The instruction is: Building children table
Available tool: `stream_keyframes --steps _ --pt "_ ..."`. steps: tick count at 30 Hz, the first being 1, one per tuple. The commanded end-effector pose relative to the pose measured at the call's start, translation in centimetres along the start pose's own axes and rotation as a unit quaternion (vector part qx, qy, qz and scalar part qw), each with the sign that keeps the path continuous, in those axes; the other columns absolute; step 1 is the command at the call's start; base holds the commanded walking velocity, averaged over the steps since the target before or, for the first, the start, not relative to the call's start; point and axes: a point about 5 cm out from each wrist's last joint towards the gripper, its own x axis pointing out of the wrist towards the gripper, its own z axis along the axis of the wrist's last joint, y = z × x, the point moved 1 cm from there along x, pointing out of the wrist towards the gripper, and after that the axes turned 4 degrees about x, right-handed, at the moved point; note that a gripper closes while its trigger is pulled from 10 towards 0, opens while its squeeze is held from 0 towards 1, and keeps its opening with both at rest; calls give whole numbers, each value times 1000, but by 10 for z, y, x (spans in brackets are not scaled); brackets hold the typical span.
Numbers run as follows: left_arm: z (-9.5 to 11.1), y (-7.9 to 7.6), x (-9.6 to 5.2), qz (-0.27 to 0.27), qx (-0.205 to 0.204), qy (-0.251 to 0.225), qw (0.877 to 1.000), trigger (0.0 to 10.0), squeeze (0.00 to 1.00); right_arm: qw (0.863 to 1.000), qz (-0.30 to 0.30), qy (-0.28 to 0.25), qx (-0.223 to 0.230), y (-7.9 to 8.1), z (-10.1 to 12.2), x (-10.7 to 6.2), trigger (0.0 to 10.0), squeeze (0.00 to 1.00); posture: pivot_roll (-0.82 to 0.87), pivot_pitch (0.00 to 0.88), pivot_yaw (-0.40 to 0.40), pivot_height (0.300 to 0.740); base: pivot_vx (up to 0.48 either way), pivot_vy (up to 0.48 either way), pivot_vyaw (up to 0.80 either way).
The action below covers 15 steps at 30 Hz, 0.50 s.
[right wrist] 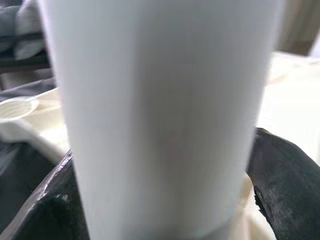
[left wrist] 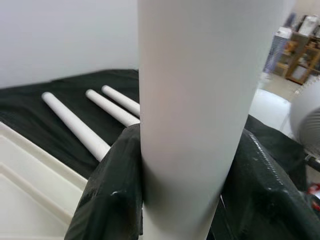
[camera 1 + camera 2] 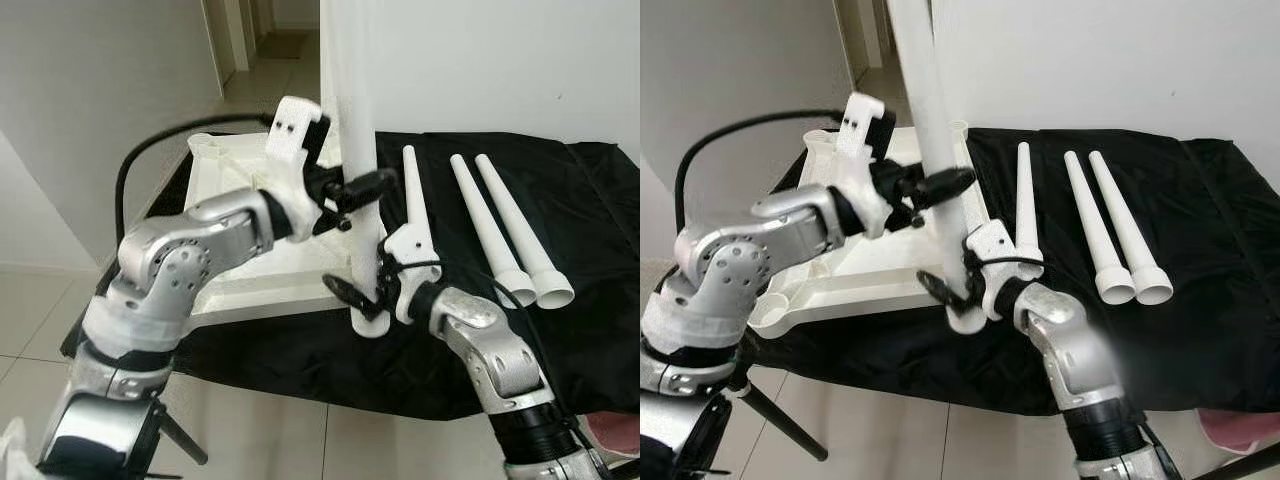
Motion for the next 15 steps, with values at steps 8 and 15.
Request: stream_keyframes --steps 8,15 --pt "21 2 21 43 38 -6 998 10000 0 995 -92 -36 16 -8 13 18 10000 0 -79 0 76 740 0 0 0" --pt "30 11 33 98 57 -8 993 10000 0 986 -163 -45 -2 -15 21 29 10000 0 -80 0 81 740 0 0 0"
